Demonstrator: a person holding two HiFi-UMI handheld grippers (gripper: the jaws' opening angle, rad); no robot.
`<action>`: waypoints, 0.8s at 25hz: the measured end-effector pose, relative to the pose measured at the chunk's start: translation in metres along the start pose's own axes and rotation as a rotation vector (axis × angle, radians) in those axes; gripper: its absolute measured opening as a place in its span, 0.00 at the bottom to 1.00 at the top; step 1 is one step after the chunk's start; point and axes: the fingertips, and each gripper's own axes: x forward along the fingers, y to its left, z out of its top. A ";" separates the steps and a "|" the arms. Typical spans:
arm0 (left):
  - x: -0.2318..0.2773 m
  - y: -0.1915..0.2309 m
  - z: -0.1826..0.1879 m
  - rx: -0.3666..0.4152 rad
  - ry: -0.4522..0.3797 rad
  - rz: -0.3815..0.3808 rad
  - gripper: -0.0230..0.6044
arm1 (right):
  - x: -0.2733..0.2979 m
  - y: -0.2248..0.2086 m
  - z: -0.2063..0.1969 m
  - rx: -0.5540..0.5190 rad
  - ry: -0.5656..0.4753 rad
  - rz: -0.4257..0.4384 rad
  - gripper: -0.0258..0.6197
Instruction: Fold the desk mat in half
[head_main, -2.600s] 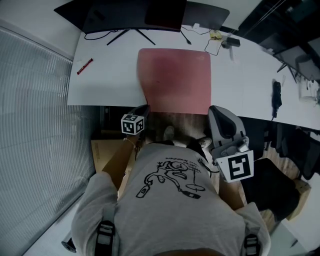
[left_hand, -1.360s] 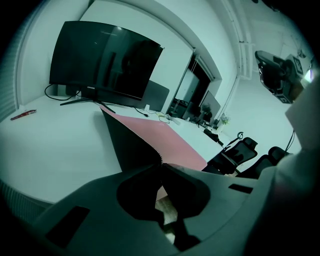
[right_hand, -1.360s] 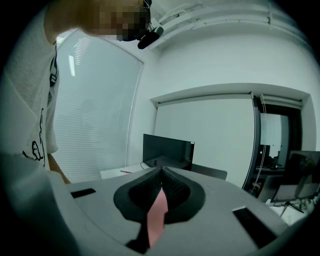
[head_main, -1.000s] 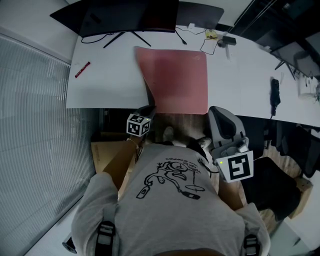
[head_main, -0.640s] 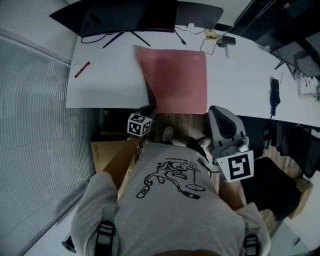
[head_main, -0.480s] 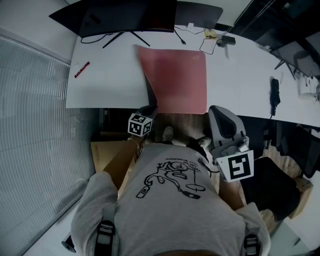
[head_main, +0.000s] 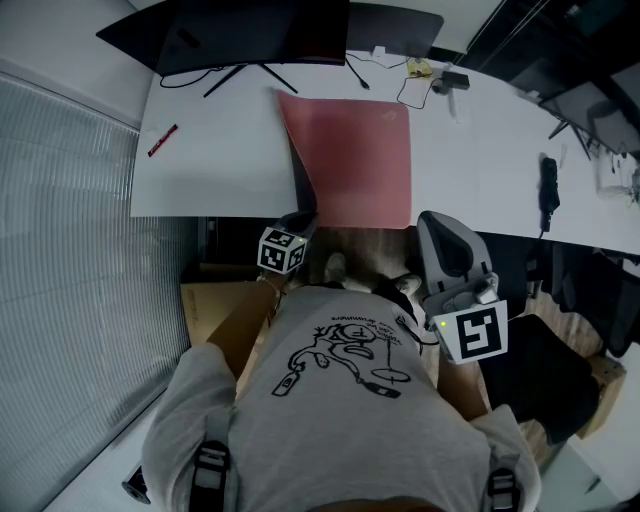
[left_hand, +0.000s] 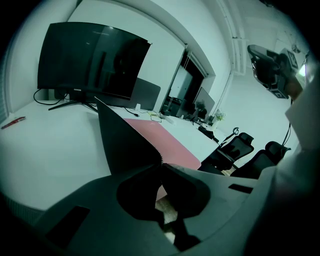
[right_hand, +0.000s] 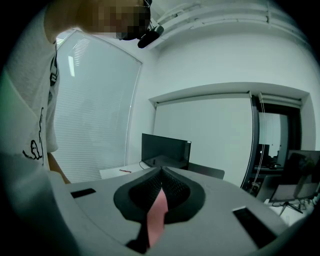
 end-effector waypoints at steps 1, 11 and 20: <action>0.000 -0.001 0.001 0.000 0.001 0.000 0.09 | 0.000 -0.001 0.000 0.001 0.001 0.001 0.05; 0.008 -0.009 0.001 0.005 0.006 -0.006 0.09 | -0.004 -0.009 -0.001 0.001 -0.002 0.000 0.05; 0.014 -0.018 0.002 0.014 0.012 -0.011 0.09 | -0.008 -0.017 0.000 0.001 -0.010 -0.002 0.05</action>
